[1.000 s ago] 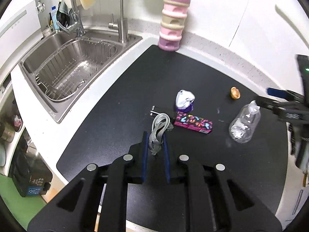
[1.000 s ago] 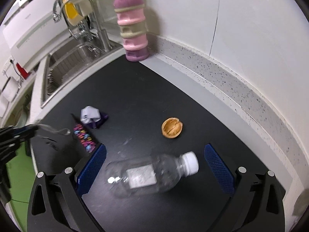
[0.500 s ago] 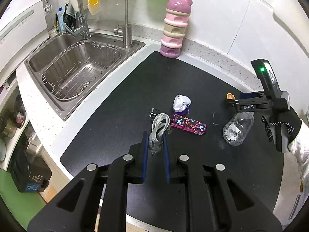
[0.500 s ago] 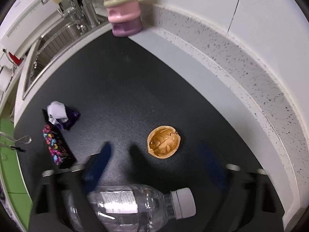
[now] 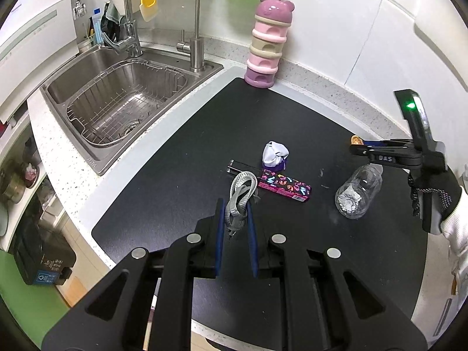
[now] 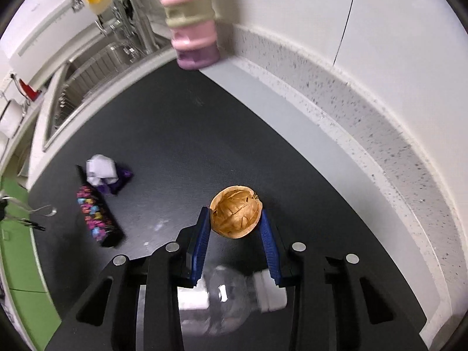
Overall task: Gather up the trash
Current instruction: 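Grasp the brown walnut shell with the right tool while the left tool holds the cable, then carry both items to the pink bin and open the left tool over it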
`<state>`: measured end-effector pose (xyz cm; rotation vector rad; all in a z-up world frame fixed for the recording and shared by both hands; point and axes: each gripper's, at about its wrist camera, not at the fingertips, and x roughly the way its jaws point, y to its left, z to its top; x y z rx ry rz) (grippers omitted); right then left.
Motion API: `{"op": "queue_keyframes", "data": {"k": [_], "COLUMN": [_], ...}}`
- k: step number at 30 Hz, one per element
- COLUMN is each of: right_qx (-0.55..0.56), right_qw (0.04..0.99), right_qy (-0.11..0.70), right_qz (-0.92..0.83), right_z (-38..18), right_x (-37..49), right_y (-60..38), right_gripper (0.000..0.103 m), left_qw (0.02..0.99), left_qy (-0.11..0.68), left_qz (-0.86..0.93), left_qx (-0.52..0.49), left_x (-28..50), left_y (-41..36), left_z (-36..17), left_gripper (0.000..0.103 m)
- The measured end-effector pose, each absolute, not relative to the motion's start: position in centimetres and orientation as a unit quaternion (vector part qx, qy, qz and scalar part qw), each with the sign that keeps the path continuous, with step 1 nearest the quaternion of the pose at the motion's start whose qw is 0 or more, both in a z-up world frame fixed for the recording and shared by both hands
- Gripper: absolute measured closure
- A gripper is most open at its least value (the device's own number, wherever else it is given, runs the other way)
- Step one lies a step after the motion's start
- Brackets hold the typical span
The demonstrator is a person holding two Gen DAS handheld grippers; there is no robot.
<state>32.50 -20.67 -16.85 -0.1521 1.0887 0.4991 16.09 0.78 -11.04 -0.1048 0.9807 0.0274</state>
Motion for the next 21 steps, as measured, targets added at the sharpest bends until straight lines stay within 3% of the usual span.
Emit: {"op": "queue_keyframes", "data": {"k": [11,21], "right_qx": [-0.062,-0.067], "right_qw": [0.850,0.843], "right_qy": [0.433,0.378], "right_qz": [0.295,0.377], "right_z": [-9.5,-4.2], "right_x": [23.7,15.7], "right_y": [-19.2,-14.1], "right_gripper": [0.069,0.069], "left_qw": [0.891,0.902], "left_qy": [0.450,0.423], "left_qz": [0.018,0.053], "left_qx": [-0.058,-0.074], "left_x": [13.0,5.7], "left_y": [1.4,4.4], "left_z": [-8.5,-5.4], "left_gripper": [0.089,0.089]}}
